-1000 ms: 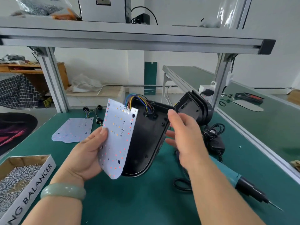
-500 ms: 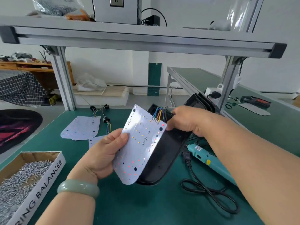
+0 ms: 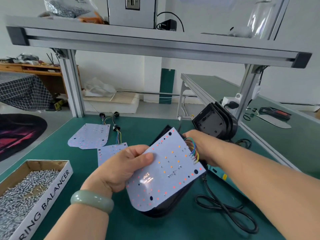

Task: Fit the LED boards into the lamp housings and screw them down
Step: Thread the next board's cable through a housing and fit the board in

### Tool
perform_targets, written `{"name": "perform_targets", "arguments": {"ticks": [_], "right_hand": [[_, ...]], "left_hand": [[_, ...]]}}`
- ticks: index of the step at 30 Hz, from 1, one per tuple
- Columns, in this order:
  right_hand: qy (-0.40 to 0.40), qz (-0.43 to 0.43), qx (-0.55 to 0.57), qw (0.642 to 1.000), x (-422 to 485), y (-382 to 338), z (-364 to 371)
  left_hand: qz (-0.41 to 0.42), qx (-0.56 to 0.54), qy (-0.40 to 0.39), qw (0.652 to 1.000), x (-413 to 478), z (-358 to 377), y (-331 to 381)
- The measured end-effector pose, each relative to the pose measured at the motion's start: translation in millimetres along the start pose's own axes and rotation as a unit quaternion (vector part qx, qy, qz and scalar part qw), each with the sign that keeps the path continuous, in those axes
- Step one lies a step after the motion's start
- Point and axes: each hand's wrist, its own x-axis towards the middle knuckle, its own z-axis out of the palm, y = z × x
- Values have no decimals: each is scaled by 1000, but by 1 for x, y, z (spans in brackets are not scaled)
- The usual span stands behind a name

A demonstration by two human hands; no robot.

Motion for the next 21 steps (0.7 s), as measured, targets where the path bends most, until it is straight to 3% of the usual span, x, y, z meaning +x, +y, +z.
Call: {"name": "perform_targets", "arguments": {"ticks": [2, 5, 7, 12, 16, 19, 21], "right_hand": [[-61, 9, 14, 998, -10, -2, 7], [-156, 28, 177, 971, -12, 3, 6], [-171, 33, 229, 958, -12, 2, 7], [-79, 8, 93, 992, -11, 3, 19], [-27, -28, 2, 999, -8, 4, 17], [-121, -26, 95, 988, -10, 10, 10], [-228, -46, 257, 938, -11, 21, 5]], "left_hand": [[-5, -7, -11, 1000, -6, -11, 4], [-15, -29, -16, 999, -13, -20, 8], [-19, -40, -3, 999, -13, -20, 7], [-25, -11, 3, 1000, -16, -22, 10], [-14, 9, 3, 1000, -16, -20, 11], [-15, -4, 11, 1000, -16, -19, 11], [-6, -28, 18, 999, -13, -20, 8]]}}
